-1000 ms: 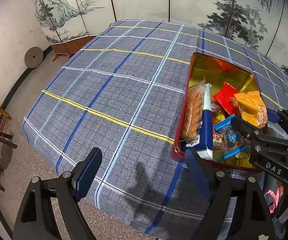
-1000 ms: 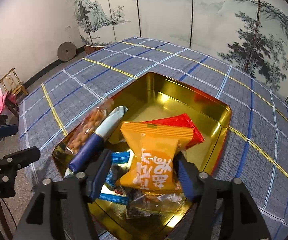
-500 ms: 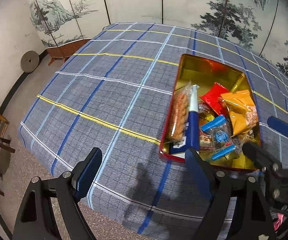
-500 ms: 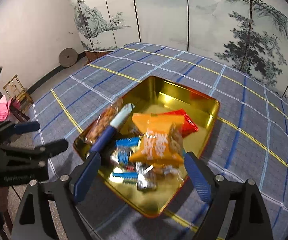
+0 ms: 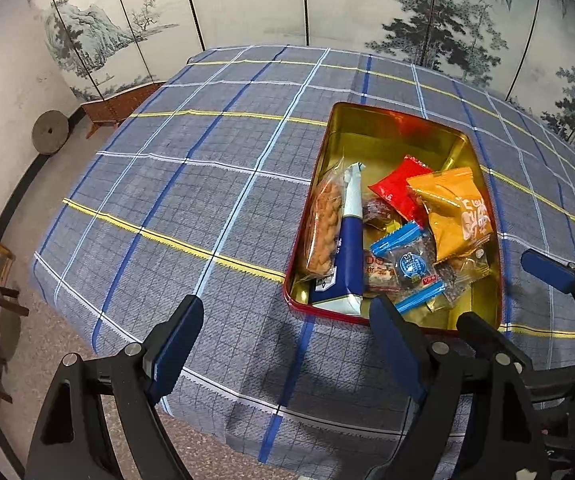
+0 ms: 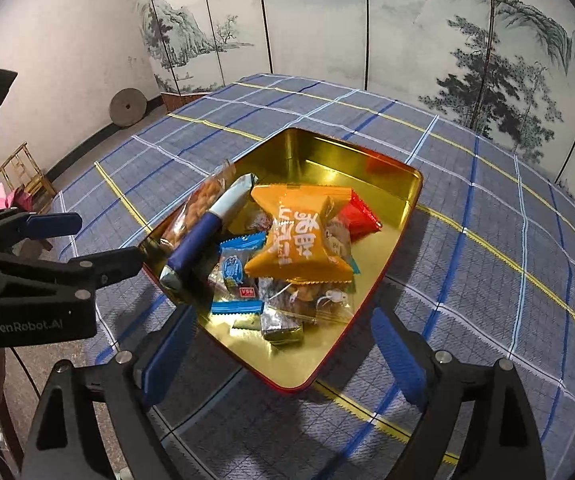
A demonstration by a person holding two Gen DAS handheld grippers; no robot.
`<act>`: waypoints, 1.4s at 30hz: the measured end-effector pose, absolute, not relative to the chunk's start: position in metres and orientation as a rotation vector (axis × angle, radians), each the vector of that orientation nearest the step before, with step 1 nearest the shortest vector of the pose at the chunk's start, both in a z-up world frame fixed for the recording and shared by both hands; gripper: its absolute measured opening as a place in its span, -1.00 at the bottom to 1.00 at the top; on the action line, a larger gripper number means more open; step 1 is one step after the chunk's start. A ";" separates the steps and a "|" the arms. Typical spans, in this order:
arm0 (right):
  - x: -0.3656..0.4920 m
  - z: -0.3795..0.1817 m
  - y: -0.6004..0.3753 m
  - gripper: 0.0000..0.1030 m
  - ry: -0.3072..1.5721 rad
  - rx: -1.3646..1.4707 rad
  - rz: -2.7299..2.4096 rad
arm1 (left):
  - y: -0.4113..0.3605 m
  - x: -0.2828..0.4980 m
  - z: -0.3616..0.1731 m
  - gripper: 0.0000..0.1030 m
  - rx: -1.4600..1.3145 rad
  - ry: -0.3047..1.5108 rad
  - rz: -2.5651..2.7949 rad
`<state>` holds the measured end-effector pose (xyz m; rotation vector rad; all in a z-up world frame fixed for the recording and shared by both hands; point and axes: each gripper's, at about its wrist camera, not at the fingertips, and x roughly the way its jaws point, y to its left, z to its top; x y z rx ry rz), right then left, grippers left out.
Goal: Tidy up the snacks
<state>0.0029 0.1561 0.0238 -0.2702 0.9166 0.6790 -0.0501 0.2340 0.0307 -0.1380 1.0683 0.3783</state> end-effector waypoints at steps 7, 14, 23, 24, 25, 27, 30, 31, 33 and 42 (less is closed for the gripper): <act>0.003 0.018 0.154 0.77 0.932 -0.275 0.668 | 0.226 -0.047 0.028 0.61 -0.108 1.079 0.379; 0.005 0.013 0.152 0.77 0.948 -0.271 0.660 | 0.218 -0.044 0.026 0.60 -0.085 1.087 0.368; 0.009 0.007 0.150 0.77 0.971 -0.267 0.648 | 0.215 -0.040 0.023 0.60 -0.079 1.097 0.374; 0.010 0.006 0.150 0.77 0.975 -0.265 0.648 | 0.215 -0.040 0.022 0.60 -0.079 1.096 0.374; 0.009 0.005 0.150 0.77 0.979 -0.261 0.650 | 0.215 -0.040 0.022 0.60 -0.081 1.098 0.372; 0.009 0.004 0.149 0.77 0.984 -0.261 0.652 | 0.214 -0.040 0.022 0.60 -0.077 1.098 0.373; 0.008 0.002 0.150 0.77 0.984 -0.265 0.655 | 0.213 -0.039 0.021 0.60 -0.068 1.097 0.374; 0.008 0.002 0.150 0.77 0.984 -0.265 0.656 | 0.213 -0.039 0.021 0.60 -0.067 1.099 0.373; 0.008 0.002 0.150 0.77 0.986 -0.263 0.657 | 0.211 -0.038 0.021 0.60 -0.068 1.101 0.370; 0.008 0.000 0.150 0.77 0.992 -0.265 0.659 | 0.208 -0.036 0.019 0.60 -0.075 1.108 0.359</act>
